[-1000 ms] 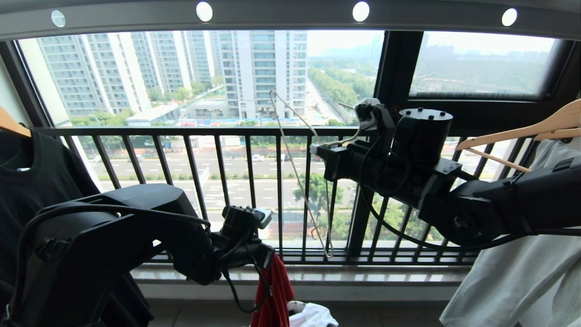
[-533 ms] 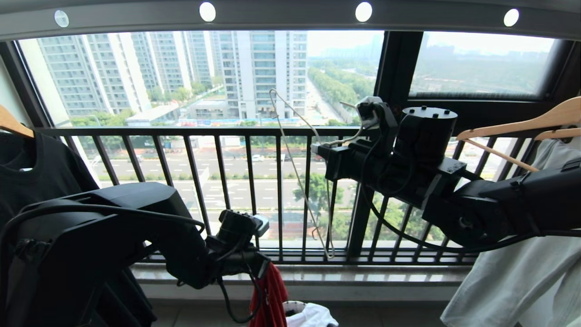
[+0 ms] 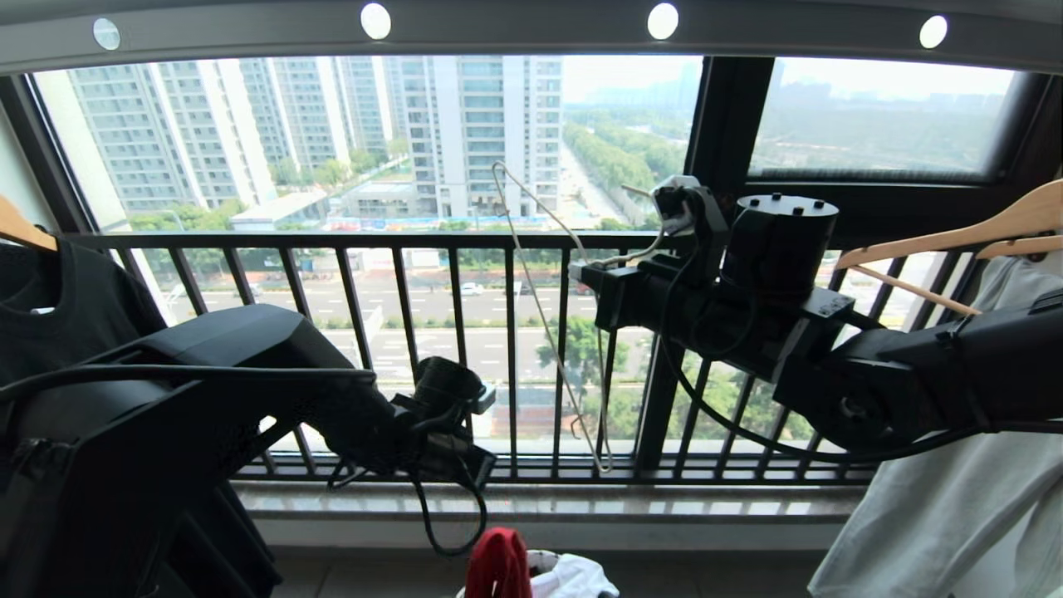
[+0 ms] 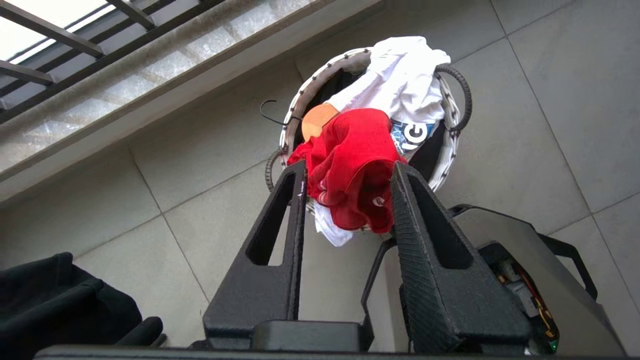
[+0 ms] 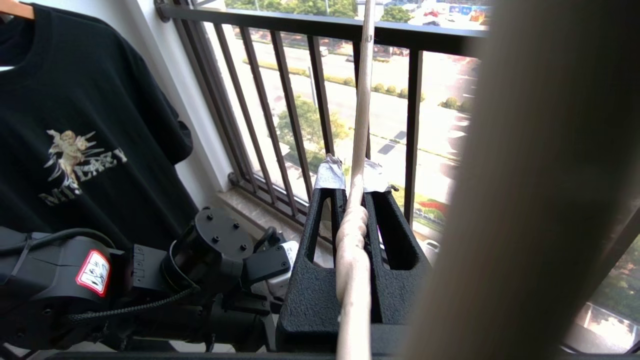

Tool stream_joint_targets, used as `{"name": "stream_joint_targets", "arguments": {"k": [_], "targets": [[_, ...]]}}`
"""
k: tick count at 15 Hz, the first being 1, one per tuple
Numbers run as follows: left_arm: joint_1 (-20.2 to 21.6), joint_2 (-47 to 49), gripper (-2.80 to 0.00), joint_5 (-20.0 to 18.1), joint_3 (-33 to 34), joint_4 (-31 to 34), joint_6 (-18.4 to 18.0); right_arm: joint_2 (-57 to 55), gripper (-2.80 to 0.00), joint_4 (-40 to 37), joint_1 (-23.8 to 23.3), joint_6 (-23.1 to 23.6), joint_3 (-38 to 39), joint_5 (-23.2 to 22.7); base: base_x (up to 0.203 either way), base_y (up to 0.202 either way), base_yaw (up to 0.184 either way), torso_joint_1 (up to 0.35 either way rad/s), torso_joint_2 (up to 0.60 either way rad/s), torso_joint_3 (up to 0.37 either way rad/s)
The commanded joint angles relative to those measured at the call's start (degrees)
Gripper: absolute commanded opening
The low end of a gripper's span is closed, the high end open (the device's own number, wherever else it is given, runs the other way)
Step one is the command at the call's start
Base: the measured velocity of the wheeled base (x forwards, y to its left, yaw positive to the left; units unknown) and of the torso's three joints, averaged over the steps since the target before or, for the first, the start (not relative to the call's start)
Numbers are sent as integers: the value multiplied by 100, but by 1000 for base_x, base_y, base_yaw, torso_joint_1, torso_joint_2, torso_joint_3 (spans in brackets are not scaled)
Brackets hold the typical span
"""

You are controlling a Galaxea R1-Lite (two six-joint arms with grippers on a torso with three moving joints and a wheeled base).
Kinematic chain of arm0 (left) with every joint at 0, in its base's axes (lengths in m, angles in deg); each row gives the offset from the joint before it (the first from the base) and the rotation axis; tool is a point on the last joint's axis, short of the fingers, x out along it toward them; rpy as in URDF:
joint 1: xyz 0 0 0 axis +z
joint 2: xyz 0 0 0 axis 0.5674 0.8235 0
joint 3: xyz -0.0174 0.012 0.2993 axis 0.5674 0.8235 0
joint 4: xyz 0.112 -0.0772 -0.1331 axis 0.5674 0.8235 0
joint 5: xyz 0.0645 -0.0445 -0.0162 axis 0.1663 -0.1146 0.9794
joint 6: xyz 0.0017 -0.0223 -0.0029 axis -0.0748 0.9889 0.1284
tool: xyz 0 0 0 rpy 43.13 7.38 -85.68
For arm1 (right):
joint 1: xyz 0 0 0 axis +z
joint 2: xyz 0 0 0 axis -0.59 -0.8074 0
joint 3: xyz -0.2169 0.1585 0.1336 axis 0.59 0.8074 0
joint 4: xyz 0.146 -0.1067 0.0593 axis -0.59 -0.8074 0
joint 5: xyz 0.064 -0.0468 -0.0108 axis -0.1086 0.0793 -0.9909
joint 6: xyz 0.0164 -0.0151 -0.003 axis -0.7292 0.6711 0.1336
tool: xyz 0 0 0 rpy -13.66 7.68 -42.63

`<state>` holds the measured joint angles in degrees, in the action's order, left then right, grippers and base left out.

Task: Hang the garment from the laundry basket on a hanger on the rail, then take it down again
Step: Put clothes in the basket

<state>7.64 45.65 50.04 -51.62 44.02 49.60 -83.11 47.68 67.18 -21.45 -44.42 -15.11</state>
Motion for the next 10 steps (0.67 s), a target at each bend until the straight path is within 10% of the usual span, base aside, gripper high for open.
{"name": "stream_joint_targets", "arguments": {"k": [1, 6, 7, 10], "targets": [[-5, 123, 0, 291, -236, -1, 9, 1, -280, 27, 0, -9, -1, -4, 0, 0, 0, 0, 0, 0], [-1, -336, 0, 369, 318, -3, 250, -4, -280, 27, -5, -5, -1, -8, 0, 0, 0, 0, 0, 0], [-4, -522, -280, 372, 565, -7, 255, -18, -280, 27, -9, -5, -1, 0, 0, 0, 0, 0, 0, 0], [-7, -1084, -280, 369, 1149, -36, 404, -153, -280, 26, -5, 2, -9, 0, 0, 0, 0, 0, 0, 0]]}}
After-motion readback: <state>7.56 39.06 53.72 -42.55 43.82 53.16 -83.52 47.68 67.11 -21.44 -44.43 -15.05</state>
